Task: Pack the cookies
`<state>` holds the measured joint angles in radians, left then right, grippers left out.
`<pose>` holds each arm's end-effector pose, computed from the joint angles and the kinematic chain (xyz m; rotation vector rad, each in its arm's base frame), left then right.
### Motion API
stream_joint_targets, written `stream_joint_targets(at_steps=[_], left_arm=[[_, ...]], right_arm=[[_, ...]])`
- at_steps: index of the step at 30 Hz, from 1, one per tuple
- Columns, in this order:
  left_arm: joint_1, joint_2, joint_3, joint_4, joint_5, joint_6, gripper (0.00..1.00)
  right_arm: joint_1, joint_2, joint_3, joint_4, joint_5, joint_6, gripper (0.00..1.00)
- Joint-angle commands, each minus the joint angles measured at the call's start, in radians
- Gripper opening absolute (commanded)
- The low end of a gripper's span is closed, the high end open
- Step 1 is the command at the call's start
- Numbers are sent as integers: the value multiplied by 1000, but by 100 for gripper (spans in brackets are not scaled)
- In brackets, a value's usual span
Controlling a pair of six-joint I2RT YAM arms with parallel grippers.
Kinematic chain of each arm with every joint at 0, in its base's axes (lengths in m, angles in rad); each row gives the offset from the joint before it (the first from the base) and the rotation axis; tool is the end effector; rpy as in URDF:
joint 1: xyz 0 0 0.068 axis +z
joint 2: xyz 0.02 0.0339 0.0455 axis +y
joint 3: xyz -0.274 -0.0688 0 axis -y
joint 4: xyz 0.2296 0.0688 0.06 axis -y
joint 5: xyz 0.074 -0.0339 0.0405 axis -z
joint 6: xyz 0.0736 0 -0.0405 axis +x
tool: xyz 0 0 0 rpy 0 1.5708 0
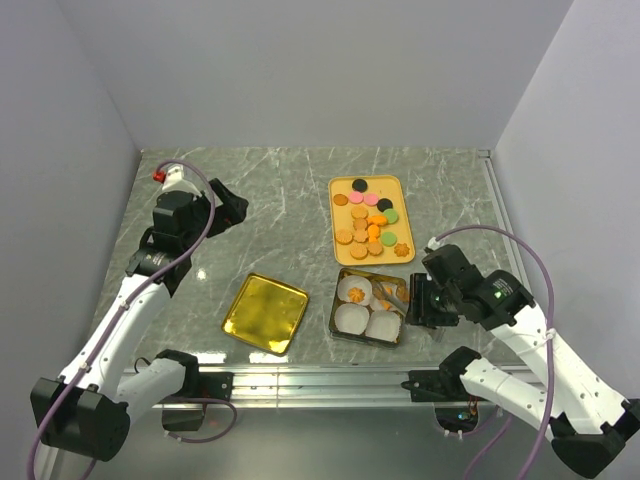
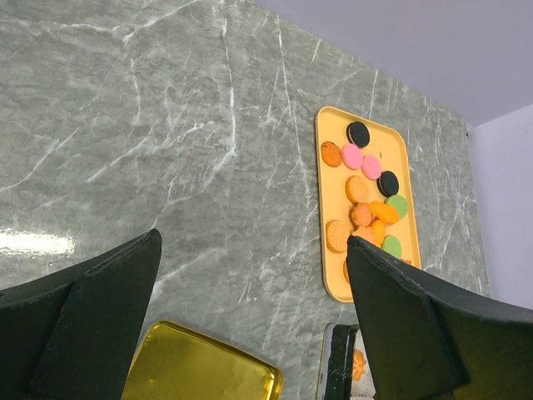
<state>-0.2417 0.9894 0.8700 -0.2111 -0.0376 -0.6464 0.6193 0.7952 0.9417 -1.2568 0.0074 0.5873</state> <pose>0.2378 -0.0558 0.3268 -0.4157 1.8965 -0.5626 0.0916 0.0646 0.2698 -0.0414 2.7360 0.3556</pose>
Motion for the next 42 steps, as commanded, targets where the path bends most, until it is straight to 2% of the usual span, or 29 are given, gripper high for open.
stream_joint_targets(at_steps=[1, 14, 18, 25, 29, 36, 42], left_arm=[[-2, -29, 15, -10, 13, 21, 99], [-2, -67, 29, -60, -15, 80, 99], [-2, -80, 27, -73, -27, 90, 99], [-2, -95, 44, -99, -21, 128, 99], [-4, -97, 50, -99, -8, 154, 99], [-47, -118, 27, -73, -10, 145, 100], [-122, -101, 35, -57, -18, 156, 99]], right_arm=[[0, -14, 20, 16, 23, 19, 56], [0, 15, 221, -38, -20, -7, 55], [0, 100, 320, -32, -9, -12, 55], [-12, 281, 431, 17, 117, -26, 54], [-68, 392, 483, 56, 115, -33, 54], [-306, 498, 471, 186, -56, -9, 51], [-363, 594, 463, 287, -187, 11, 50]])
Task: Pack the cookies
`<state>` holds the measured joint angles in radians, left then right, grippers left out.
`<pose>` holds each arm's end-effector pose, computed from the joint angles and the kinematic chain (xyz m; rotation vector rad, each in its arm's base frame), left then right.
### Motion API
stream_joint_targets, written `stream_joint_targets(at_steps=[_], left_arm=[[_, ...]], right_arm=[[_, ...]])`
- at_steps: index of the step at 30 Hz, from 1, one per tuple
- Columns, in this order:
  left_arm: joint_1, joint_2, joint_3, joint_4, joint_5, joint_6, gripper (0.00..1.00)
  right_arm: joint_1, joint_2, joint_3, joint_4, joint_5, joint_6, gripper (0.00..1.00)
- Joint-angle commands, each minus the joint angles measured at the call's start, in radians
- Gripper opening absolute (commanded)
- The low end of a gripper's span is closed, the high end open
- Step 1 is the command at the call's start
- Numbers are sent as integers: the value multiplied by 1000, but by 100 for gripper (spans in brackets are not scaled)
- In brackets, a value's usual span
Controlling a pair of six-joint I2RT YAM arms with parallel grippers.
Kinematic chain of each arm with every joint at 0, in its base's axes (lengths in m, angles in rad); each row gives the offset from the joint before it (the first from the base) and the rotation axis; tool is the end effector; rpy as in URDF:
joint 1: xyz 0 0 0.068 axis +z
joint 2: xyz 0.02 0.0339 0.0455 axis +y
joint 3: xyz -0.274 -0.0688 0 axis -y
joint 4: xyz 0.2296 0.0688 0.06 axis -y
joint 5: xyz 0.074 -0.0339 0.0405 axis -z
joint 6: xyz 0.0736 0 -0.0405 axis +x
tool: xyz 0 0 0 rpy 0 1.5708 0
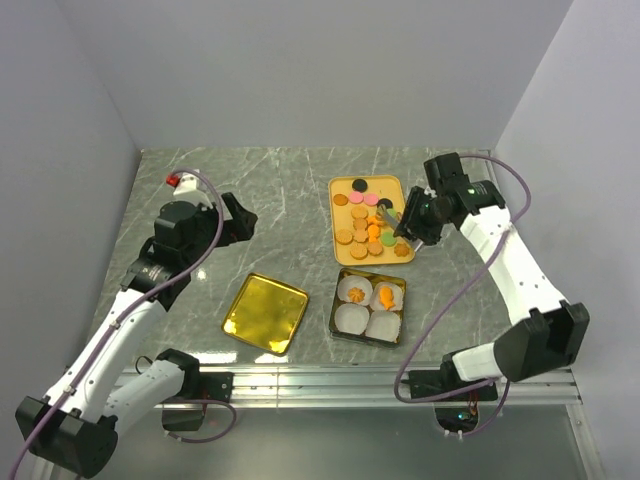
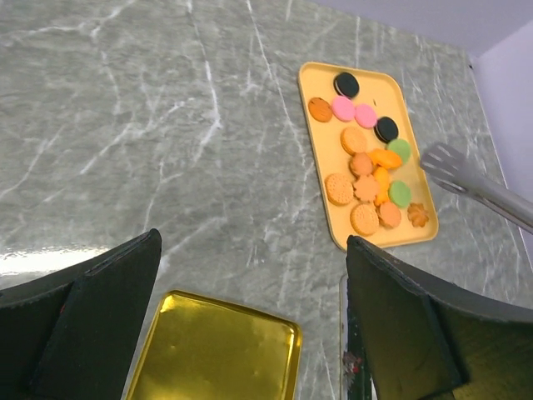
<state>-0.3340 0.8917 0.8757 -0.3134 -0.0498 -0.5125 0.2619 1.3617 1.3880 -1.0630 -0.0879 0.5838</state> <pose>0.2072 -0.0680 0.3353 -0.2067 1.9236 -0.5241 0.2553 0.0751 0.3207 0.3948 2.6316 0.4054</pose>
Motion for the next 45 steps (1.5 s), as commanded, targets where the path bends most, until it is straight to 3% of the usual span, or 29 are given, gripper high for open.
stream_joint_targets(at_steps=[1, 15, 35, 45], left_arm=[[-37, -5, 32, 42, -10, 25, 99], [-74, -40, 3, 37, -28, 35, 99], [-96, -27, -1, 36, -51, 54, 99], [-97, -25, 3, 25, -58, 58, 100]], right_arm=[[-6, 42, 17, 106, -95, 19, 50], [-21, 158, 46, 92, -33, 24, 51], [-53, 281, 101, 121, -64, -1, 51], [-53, 290, 117, 115, -90, -18, 32]])
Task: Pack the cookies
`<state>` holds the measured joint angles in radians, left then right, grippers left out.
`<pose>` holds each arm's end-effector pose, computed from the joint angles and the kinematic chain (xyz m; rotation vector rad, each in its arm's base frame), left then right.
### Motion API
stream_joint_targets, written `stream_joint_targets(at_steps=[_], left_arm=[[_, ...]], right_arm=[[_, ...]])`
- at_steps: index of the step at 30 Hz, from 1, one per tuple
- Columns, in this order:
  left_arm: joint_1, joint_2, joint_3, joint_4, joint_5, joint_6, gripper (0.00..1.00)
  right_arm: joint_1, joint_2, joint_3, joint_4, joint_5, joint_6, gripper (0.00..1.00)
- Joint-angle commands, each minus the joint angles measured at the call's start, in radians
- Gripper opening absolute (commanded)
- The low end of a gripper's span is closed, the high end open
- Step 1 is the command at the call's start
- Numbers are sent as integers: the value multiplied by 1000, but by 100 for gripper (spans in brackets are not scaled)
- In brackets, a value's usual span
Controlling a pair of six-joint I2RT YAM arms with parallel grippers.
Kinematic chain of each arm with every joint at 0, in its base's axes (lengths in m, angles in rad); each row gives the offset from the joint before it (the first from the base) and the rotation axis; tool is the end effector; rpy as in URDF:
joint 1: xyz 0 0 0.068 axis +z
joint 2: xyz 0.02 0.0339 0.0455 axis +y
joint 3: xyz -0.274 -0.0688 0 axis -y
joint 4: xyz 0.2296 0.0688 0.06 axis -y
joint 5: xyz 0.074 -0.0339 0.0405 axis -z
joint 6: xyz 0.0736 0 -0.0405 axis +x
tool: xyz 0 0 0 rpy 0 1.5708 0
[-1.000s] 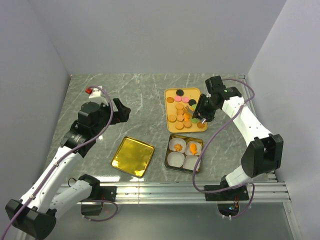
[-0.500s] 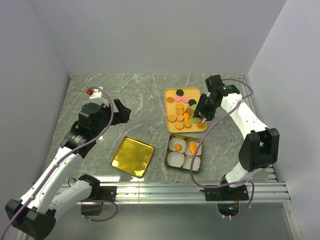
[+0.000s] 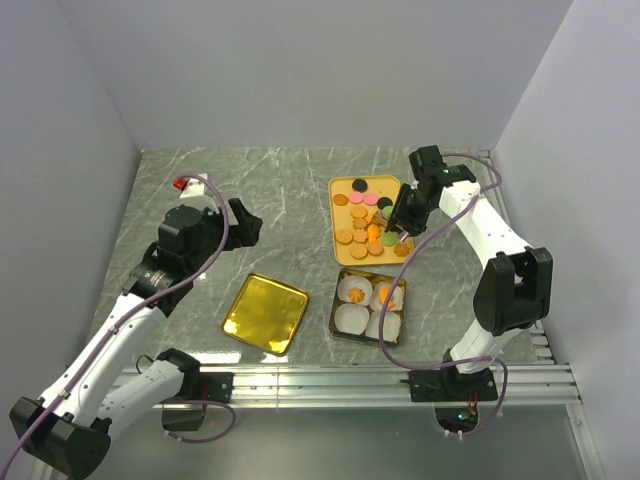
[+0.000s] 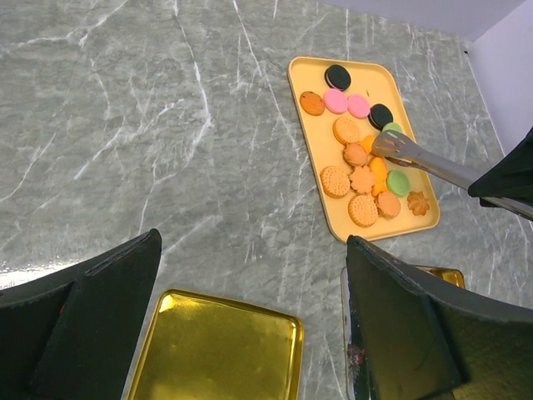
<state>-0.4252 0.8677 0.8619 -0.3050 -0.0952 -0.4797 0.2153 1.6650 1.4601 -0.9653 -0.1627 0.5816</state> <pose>0.1969 -0.0815 0.3361 -0.1186 1.9111 -0.5280 0.3296 0.0843 0.2633 0.4649 2.7649 0.4315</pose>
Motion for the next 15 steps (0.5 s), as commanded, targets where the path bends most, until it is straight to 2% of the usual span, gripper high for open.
stream_joint_targets(at_steps=[1, 10, 15], left_arm=[[-6, -1, 17, 15, -12, 27, 99], [-6, 24, 64, -5, -21, 39, 99], [-4, 51, 92, -13, 5, 33, 99]], right_arm=[[-7, -23, 42, 19, -17, -16, 30], [-11, -86, 68, -6, 28, -43, 13], [-17, -120, 117, -18, 23, -55, 8]])
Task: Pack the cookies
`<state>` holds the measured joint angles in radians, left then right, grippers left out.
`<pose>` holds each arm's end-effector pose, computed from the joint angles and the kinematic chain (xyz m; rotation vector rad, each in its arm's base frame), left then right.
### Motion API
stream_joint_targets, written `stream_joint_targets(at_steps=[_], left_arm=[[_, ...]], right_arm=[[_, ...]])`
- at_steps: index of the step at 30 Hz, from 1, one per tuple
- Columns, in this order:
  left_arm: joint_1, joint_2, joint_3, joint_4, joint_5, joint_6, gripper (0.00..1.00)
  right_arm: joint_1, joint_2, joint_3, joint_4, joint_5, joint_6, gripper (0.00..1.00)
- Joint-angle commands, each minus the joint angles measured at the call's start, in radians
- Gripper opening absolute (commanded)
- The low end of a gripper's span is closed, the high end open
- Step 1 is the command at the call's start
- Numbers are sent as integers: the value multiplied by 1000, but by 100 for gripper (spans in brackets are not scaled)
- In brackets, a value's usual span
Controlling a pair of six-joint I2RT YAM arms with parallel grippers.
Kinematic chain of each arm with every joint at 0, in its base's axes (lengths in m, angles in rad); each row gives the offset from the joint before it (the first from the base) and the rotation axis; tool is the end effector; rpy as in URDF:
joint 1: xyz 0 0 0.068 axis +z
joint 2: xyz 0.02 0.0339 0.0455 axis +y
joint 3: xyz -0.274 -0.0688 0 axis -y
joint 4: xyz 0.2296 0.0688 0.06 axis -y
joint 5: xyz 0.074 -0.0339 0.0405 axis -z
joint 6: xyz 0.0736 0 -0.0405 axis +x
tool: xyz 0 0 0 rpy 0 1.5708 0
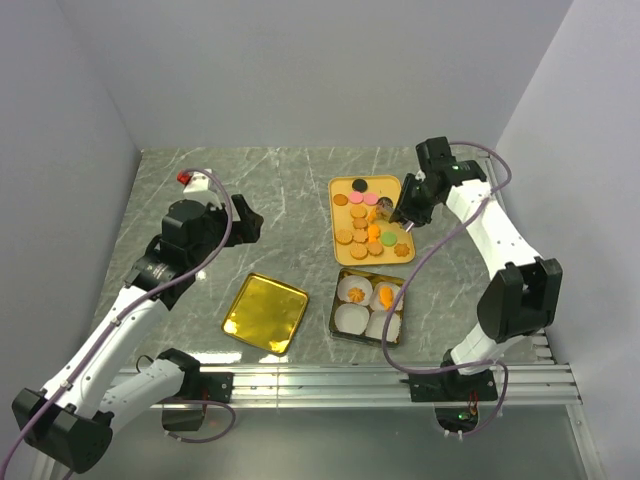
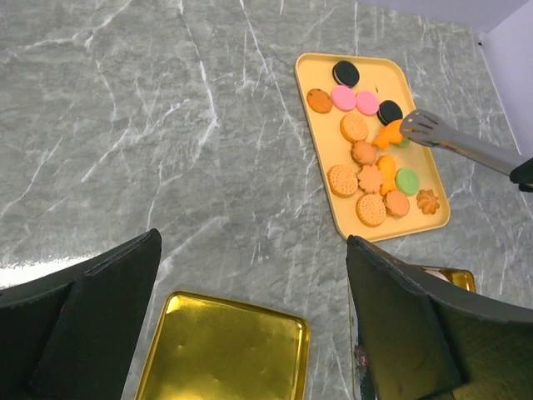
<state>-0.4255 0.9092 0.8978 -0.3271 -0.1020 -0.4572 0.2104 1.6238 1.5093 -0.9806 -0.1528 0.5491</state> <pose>0.2042 -0.0843 0.3382 -0.1007 1.9364 -0.4967 0.3269 0.0813 0.2900 0.4090 2.6919 0.4382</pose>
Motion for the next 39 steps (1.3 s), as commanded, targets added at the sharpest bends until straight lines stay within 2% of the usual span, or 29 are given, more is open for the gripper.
stream_joint_targets(at_steps=[1, 13, 18, 28, 34, 39], left_arm=[[-5, 13, 68, 8, 15, 6, 99], [-4, 99, 193, -39, 21, 12, 99], [-4, 131, 231, -44, 9, 25, 99], [-4, 186, 263, 11, 2, 3, 99], [-4, 206, 256, 52, -2, -18, 99], [-2, 223, 245, 82, 1, -29, 99]], right_arm=[[-13, -94, 71, -1, 9, -23, 8], [-22, -208, 32, 7, -19, -46, 4], [-29, -291, 5, 10, -91, -80, 3], [-26, -530, -147, -61, -272, -161, 3], [-10, -677, -274, -102, -320, -152, 3], [7, -757, -317, -173, -321, -164, 3]])
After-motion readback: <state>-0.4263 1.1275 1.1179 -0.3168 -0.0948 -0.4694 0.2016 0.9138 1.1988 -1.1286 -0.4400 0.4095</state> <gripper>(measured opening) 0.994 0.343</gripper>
